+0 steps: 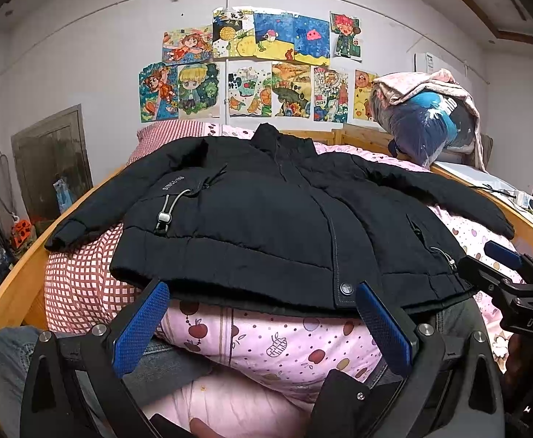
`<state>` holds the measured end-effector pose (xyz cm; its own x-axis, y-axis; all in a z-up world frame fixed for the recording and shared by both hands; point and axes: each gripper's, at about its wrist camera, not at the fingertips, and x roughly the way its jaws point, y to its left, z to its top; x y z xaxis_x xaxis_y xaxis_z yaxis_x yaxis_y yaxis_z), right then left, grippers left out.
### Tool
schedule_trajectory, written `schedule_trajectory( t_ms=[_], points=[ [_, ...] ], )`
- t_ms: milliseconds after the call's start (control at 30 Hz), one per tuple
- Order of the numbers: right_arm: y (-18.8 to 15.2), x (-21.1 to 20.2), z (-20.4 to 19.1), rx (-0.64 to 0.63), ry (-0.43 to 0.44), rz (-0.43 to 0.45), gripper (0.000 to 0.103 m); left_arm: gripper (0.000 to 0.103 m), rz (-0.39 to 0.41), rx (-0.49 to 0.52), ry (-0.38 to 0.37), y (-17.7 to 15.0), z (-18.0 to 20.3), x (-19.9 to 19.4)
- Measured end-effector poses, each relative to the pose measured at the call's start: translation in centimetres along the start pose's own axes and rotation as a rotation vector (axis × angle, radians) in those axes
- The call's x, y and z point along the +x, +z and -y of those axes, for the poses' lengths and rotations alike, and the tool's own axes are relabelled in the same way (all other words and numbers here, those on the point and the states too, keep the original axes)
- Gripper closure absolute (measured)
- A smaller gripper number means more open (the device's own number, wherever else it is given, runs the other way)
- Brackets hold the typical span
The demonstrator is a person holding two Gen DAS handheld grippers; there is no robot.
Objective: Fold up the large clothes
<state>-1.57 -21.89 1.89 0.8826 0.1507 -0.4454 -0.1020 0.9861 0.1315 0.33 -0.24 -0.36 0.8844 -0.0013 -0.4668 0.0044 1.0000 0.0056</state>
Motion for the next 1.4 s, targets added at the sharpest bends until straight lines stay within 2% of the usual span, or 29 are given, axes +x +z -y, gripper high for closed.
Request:
schedule_trajectory(
  t_ms=[300,433,500,600,733,833,1000,1200,1400],
  points=[
    [-0.1,0.7,0.4,0.017,-0.022,-0.033,0.001,0.0,-0.038,-0.019,-0.014,-0.2,0.0,0.5],
    [0.1,1.9,0.7,0.02,-0.046,-0.086,0.001,0.0,-0.075,-0.04,-0.012,0.4,-0.3,1.2],
    [0.3,2.4,0.7,0.011,-0.075,-0.108,0.001,0.0,-0.067,-0.035,-0.002,0.7,-0.5,1.5],
    [0.7,3.0,0.8,-0.018,-0.136,-0.121,0.001,0.0,-0.065,-0.037,0.004,1.7,-0.7,2.2],
    [1.3,3.3,0.9,-0.034,-0.162,-0.127,0.001,0.0,-0.045,-0.039,0.001,2.9,-0.9,2.9],
    [1.8,3.7,1.1,-0.041,-0.169,-0.134,0.001,0.0,-0.076,-0.04,-0.015,3.9,-0.6,3.9],
    [2.5,4.5,1.6,-0.053,-0.176,-0.143,0.001,0.0,-0.122,0.022,-0.008,6.0,0.7,5.7],
    [3.8,5.9,4.5,-0.01,-0.205,-0.119,0.001,0.0,-0.126,0.026,-0.032,9.3,2.3,9.1],
    [5.1,8.1,11.5,0.165,-0.264,-0.117,0.001,0.0,-0.155,0.114,-0.091,12.9,5.1,14.0]
  ],
)
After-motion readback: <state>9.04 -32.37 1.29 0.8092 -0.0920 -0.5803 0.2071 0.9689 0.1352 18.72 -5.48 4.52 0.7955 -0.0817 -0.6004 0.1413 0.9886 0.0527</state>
